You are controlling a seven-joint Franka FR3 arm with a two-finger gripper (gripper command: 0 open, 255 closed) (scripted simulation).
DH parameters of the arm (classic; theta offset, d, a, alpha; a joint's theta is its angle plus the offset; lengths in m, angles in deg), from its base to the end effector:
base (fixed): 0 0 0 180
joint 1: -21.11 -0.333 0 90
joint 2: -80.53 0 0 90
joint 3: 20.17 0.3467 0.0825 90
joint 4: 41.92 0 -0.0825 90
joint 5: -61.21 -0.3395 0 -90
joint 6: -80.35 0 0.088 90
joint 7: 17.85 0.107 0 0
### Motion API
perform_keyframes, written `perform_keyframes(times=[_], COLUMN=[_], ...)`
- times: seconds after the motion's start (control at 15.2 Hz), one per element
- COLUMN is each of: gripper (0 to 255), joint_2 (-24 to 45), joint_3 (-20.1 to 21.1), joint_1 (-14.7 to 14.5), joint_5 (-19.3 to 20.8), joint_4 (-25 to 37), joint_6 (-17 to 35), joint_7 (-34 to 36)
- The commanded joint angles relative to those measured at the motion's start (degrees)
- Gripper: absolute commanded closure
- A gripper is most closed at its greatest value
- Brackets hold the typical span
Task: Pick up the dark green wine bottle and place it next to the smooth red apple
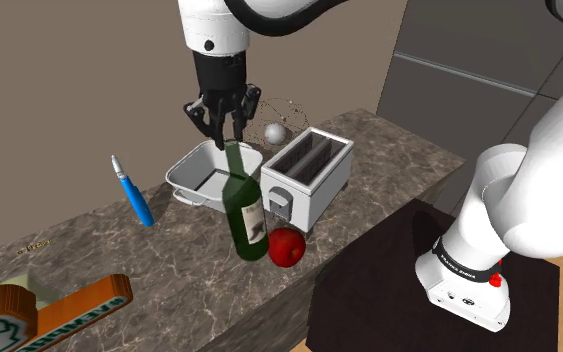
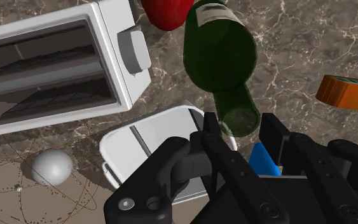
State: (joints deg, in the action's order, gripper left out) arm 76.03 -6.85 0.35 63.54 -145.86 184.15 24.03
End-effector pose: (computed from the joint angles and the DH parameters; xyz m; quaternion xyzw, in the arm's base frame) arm 0.4134 0.2812 0.6098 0.9969 -0.0638 0.0469 0.0001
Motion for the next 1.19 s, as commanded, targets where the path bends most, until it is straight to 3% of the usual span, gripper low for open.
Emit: perform_keyframes(times=[0.0,1.12], gripper=[255,255], joint_2=[0.0,1.6], joint_3=[0.0,0.2], joint_1=[0.0,0.0], joint_5=[0.0,0.7], joint_4=[-1.6,-13.0], joint_6=[1.7,14.6], joint_7=[0.1,1.1])
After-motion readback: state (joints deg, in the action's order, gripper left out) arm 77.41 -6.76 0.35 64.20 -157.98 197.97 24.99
